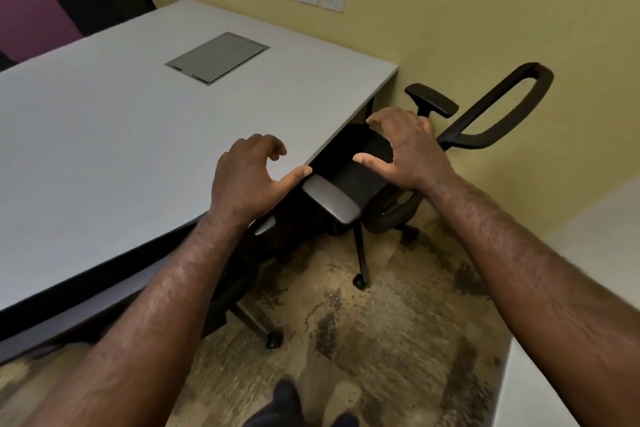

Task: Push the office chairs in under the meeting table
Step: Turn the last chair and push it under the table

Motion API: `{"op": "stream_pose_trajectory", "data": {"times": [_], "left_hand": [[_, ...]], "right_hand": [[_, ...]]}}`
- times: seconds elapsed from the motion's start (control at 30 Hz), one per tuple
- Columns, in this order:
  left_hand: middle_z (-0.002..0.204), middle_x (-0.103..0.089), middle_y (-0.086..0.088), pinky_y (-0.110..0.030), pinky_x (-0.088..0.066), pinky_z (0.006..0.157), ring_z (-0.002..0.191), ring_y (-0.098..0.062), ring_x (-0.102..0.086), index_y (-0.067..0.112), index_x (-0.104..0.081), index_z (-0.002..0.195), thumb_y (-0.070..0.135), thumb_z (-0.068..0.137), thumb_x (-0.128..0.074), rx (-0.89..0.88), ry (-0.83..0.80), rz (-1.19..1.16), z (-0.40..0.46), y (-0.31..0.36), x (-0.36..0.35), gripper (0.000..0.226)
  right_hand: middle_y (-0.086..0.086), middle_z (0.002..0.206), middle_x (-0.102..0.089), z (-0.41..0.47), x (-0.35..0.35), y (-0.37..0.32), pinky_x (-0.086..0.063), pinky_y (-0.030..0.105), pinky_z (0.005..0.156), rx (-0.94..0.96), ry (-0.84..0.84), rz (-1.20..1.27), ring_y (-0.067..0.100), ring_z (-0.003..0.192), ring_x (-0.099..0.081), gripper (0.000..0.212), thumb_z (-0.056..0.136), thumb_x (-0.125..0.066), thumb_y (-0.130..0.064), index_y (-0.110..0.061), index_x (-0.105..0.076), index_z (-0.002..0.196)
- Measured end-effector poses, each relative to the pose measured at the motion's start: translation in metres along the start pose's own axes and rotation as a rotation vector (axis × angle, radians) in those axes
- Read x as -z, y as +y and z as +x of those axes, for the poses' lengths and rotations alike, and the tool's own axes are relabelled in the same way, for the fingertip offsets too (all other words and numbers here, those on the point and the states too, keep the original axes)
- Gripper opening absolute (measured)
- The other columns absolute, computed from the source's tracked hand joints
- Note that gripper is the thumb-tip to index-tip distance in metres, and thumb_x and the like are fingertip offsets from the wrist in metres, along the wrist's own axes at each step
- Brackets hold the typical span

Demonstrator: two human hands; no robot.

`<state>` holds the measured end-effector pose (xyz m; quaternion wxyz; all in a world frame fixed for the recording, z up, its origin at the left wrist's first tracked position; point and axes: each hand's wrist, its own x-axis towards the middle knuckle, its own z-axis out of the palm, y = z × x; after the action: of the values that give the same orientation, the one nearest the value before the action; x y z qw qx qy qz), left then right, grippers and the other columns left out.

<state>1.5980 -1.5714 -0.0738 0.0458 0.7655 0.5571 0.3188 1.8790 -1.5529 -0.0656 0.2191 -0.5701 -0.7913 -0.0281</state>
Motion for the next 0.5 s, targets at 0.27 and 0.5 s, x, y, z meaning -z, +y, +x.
{"op": "stream_pose_trajectory", "data": {"times": [0.27,0.5], "left_hand": [[0.091,-0.060,0.013,-0.032,-0.044,0.069,0.083,-0.010,-0.053,0.030,-0.059,0.096,0.078,0.075,-0.053,-0.081,-0.017,-0.070,0.081,0.028,-0.068,0.052],[0.090,-0.060,0.014,-0.030,-0.042,0.067,0.081,-0.008,-0.052,0.029,-0.060,0.094,0.070,0.077,-0.061,-0.128,-0.055,-0.161,0.154,0.049,-0.113,0.045]], "right_hand": [[-0.001,0.128,-0.051,0.034,0.008,0.072,-0.031,0.047,0.102,-0.071,0.078,-0.007,0.021,0.120,-0.045,0.061,0.084,-0.051,-0.065,-0.022,-0.046,0.129],[0.000,0.127,-0.052,0.068,0.028,0.126,-0.029,0.042,0.101,-0.133,0.103,-0.069,0.021,0.117,-0.047,0.057,0.086,-0.056,-0.059,-0.021,-0.048,0.128]]}}
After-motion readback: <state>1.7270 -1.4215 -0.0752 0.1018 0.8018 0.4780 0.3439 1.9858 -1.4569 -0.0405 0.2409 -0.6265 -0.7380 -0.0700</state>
